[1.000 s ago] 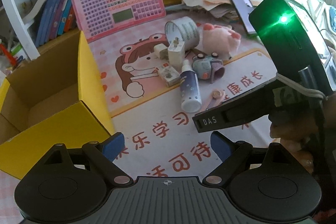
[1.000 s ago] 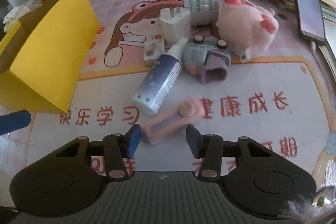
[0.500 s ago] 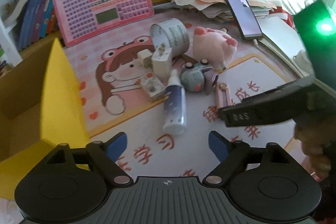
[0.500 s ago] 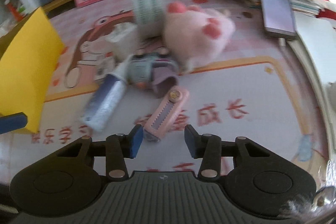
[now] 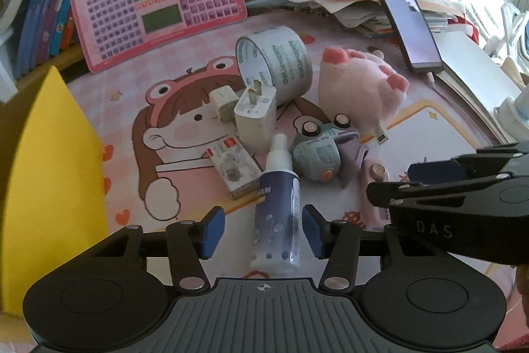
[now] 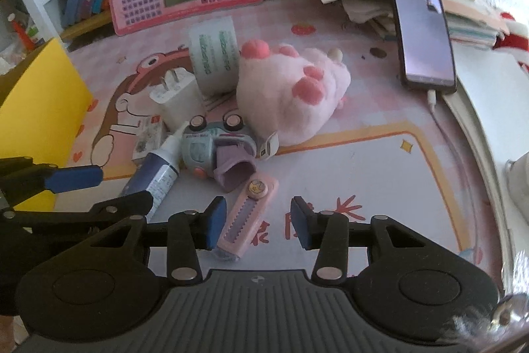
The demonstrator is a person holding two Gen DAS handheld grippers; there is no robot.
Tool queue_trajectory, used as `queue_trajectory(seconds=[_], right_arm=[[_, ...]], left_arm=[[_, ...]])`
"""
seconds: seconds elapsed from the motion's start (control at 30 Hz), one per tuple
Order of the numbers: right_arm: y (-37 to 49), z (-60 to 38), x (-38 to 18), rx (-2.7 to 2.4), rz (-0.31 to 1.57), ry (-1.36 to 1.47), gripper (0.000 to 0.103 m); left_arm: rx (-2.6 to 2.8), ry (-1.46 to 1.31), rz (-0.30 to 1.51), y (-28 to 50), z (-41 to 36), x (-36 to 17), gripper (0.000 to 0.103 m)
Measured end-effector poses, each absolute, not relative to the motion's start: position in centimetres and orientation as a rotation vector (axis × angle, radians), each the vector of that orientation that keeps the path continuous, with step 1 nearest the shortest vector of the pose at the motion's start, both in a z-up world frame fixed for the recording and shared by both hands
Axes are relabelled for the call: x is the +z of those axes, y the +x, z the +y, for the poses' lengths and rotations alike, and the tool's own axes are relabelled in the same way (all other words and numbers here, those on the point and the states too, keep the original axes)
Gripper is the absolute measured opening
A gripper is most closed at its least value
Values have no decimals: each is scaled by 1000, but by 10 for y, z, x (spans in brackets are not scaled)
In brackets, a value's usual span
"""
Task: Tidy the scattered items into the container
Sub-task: 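Close the right gripper on the pink tool while the left gripper grasps the navy spray bottle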
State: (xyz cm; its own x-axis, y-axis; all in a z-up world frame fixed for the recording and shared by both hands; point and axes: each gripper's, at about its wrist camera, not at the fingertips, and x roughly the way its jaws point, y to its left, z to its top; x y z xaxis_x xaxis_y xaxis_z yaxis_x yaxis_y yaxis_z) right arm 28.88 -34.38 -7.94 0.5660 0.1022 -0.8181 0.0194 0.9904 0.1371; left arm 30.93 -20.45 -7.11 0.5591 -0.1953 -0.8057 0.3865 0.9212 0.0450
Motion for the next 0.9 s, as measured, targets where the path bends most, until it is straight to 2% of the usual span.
queue_trajectory(seconds=[0.1,0.2,0.43,0.5,0.6,0.9], right_arm=[[296,-346,-83,48,980,156,38],[300,-343,-83,58,976,129,33],[296,-336,-90,82,963,35,32],[294,-336,-90,88,957,25,29],[294,-340,-90,93,955,35,24],[288,-343,-86,132,980,104,24]], left_arm=[[-356,225,927,314,-207,-76,42],[-359,228,941,317,-208,-79,42],[-362,227,979,323,-209,-89,39],[-375,228,977,322,-210,-88,32],[-383,220,980,321,-210,-87,31],[-393,133,997,312,-202,-78,31]])
